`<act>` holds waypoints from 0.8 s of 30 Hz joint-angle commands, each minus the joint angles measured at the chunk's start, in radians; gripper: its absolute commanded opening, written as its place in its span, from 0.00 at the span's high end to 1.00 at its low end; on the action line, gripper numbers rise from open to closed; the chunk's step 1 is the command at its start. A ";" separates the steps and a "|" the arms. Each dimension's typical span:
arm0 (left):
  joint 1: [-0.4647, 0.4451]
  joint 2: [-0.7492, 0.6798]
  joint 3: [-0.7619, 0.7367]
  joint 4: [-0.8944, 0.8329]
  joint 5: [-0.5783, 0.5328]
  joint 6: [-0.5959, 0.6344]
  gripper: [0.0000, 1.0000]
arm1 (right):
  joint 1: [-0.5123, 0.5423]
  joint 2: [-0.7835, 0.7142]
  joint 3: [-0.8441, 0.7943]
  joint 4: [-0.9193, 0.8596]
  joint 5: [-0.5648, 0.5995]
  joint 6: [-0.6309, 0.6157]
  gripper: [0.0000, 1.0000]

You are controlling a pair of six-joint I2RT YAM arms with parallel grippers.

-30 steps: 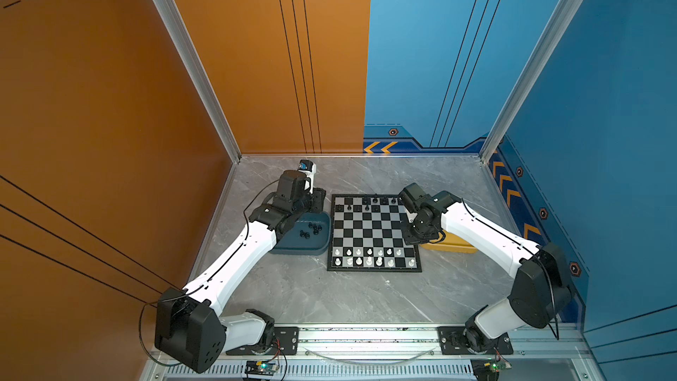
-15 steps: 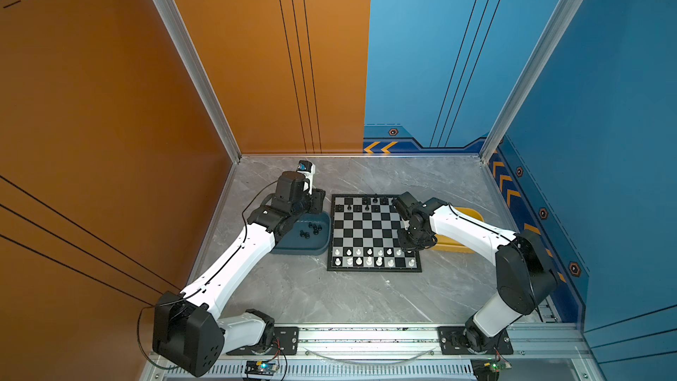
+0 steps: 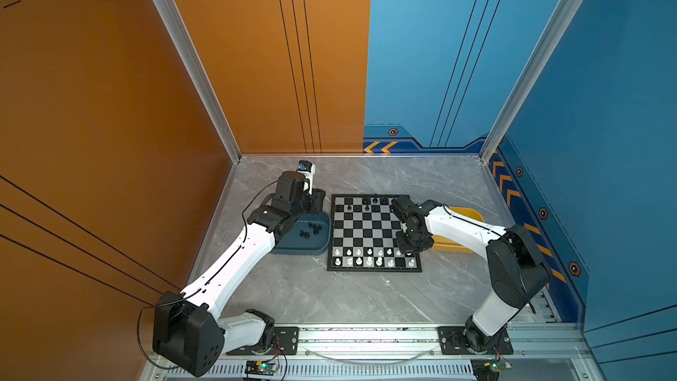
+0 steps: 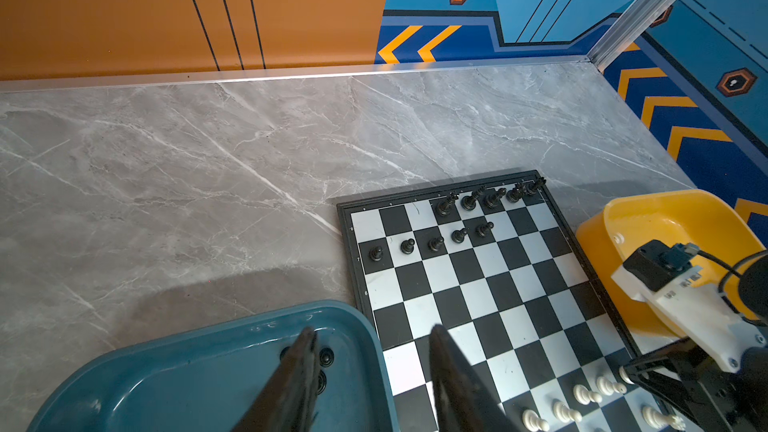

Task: Set up the chess pieces on the board
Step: 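Lower the white pawn onto the remaining nearest row square and release, then raise the right gripper above the board while the left gripper moves over the teal tray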

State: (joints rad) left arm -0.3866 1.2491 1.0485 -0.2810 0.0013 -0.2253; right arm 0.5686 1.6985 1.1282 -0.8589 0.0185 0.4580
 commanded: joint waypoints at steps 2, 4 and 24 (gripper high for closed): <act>0.003 0.007 0.019 -0.009 -0.003 0.004 0.54 | -0.003 0.018 -0.020 0.010 0.026 0.022 0.88; 0.002 0.006 0.020 -0.010 -0.003 0.004 0.54 | -0.002 0.017 -0.022 0.010 0.024 0.022 0.82; 0.047 0.029 0.120 -0.214 -0.125 0.020 0.54 | -0.010 -0.148 0.141 -0.063 0.072 0.010 0.69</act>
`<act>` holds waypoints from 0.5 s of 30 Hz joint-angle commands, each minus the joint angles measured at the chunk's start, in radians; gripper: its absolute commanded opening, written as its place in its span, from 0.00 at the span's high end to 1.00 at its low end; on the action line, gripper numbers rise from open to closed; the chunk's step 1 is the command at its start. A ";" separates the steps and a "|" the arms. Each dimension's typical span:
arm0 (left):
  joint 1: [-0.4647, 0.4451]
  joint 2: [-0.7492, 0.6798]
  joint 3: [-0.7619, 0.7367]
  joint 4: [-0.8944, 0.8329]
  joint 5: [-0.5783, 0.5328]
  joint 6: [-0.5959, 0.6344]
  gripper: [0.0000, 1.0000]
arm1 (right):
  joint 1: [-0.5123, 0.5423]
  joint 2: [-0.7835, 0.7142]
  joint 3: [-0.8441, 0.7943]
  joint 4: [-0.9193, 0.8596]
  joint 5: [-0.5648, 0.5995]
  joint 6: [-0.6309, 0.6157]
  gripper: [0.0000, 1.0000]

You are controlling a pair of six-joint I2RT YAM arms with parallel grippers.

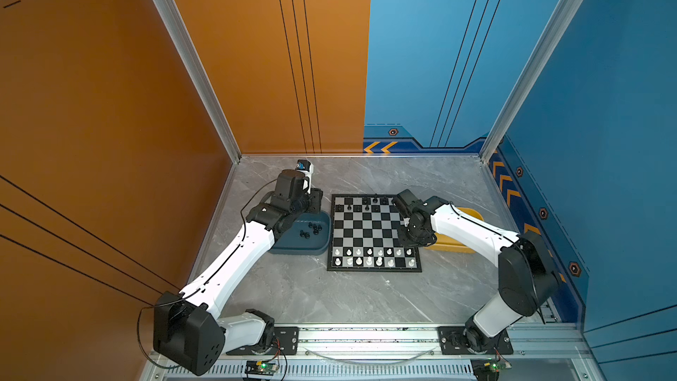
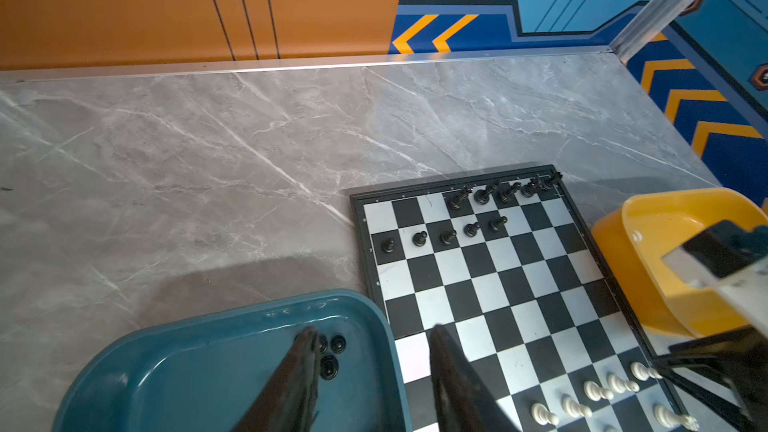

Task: Set up the chess pieces on the board
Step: 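Raise the right gripper above the board while the left gripper moves over the teal tray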

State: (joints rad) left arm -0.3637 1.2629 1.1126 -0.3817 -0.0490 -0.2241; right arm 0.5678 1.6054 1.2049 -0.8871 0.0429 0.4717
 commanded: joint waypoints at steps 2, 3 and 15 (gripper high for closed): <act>0.044 0.028 0.070 -0.161 -0.091 0.013 0.54 | -0.016 -0.075 0.100 -0.035 0.058 -0.010 0.68; 0.054 0.033 0.073 -0.184 -0.094 0.006 0.54 | -0.020 -0.083 0.116 -0.036 0.064 -0.014 0.68; 0.141 0.192 0.092 -0.446 -0.074 -0.072 0.56 | -0.079 -0.081 0.146 0.008 0.051 -0.037 0.67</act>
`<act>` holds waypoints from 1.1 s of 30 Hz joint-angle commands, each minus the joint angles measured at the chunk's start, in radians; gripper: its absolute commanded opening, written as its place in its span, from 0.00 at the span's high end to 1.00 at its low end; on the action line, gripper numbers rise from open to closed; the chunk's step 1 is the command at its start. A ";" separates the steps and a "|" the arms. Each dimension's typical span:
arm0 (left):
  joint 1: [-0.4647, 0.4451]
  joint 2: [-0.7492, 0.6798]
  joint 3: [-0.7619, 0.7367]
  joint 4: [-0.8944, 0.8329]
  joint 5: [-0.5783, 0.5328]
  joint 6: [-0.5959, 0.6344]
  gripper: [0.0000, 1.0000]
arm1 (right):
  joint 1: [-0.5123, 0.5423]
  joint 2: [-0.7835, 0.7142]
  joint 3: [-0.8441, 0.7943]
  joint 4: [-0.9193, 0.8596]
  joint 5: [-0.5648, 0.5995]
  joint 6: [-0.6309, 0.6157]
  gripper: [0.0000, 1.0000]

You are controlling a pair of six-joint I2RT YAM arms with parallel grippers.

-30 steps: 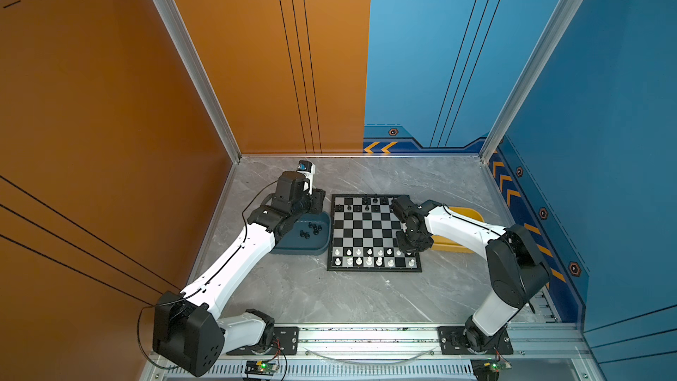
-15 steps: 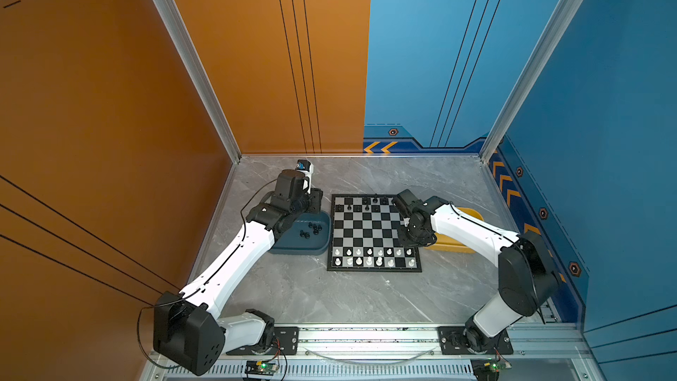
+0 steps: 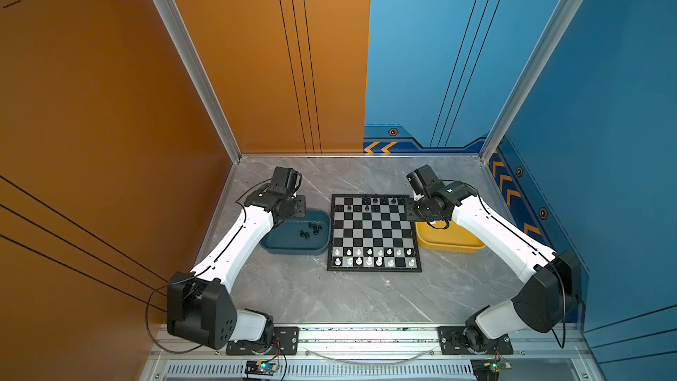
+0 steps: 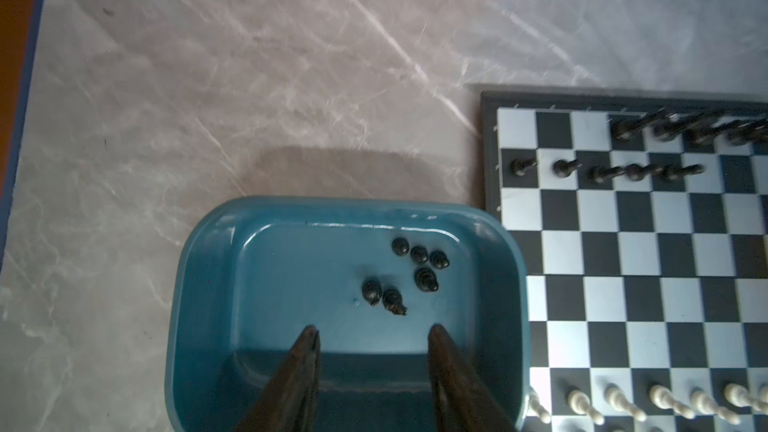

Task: Set up the chess pieces on the board
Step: 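Raise the right gripper above the board while the left gripper moves over the teal tray, then lower the left gripper into the teal tray and grasp a black pawn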

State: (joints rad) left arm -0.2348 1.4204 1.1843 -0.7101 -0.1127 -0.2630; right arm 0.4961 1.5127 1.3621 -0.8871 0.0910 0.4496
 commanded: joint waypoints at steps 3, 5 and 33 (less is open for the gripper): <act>0.015 0.072 0.010 -0.119 0.012 -0.045 0.56 | -0.012 0.020 -0.025 0.013 -0.009 -0.018 0.67; 0.014 0.101 0.015 -0.119 0.024 -0.047 0.56 | -0.018 0.020 -0.035 0.014 -0.015 -0.018 0.67; -0.005 0.372 0.087 -0.090 0.059 -0.054 0.57 | -0.048 0.014 -0.092 0.040 -0.060 -0.017 0.67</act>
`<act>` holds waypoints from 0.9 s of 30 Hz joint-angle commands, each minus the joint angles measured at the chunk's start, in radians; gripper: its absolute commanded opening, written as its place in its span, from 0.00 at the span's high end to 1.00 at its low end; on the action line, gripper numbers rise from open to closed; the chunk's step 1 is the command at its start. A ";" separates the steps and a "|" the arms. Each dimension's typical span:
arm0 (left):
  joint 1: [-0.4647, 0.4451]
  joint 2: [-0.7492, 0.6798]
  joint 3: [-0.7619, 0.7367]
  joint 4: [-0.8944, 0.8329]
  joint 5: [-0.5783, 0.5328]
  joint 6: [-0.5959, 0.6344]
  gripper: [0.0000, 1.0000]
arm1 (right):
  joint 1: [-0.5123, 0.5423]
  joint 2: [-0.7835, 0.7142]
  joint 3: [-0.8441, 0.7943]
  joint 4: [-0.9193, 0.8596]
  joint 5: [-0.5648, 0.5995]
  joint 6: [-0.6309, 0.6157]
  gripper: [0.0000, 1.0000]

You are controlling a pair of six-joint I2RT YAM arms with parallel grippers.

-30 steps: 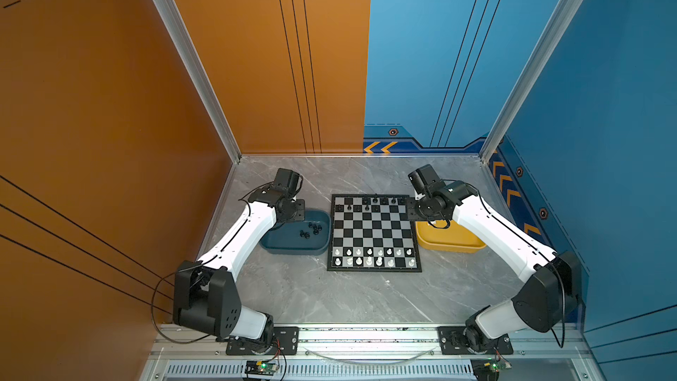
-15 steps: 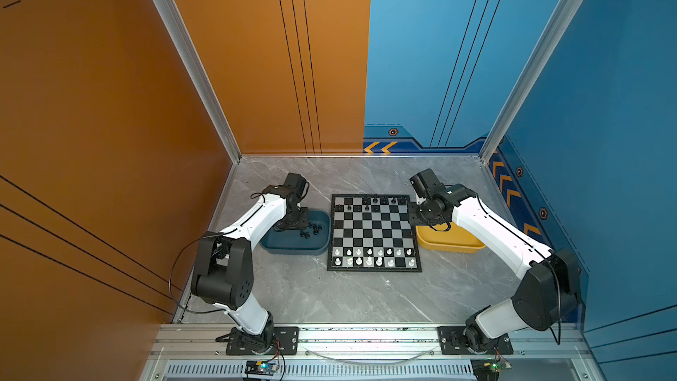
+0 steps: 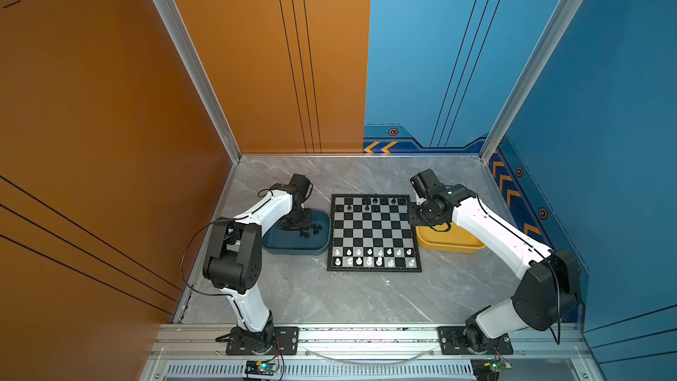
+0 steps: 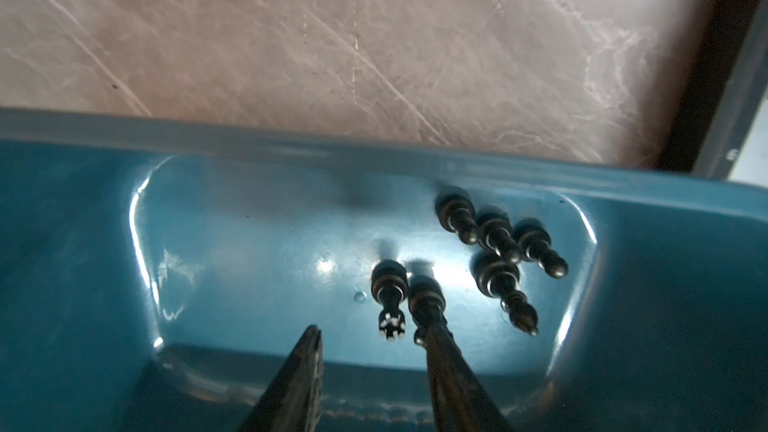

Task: Set up the chess pieces on the board
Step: 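Lower the left gripper into the teal tray and grasp a black pawn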

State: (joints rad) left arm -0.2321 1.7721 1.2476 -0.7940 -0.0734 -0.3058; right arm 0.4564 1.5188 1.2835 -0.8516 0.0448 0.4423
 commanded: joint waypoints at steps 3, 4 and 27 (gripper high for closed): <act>-0.006 0.033 0.021 -0.006 0.013 -0.013 0.59 | -0.009 0.011 -0.018 0.004 -0.013 -0.009 0.67; -0.006 0.036 0.021 -0.004 0.011 -0.013 0.60 | -0.009 0.012 -0.017 0.004 -0.013 -0.009 0.67; -0.003 0.083 0.026 0.005 0.024 -0.020 0.74 | -0.010 0.015 -0.023 0.003 -0.017 -0.004 0.68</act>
State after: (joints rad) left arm -0.2321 1.8320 1.2518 -0.7780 -0.0666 -0.3157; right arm 0.4511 1.5188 1.2739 -0.8520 0.0296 0.4427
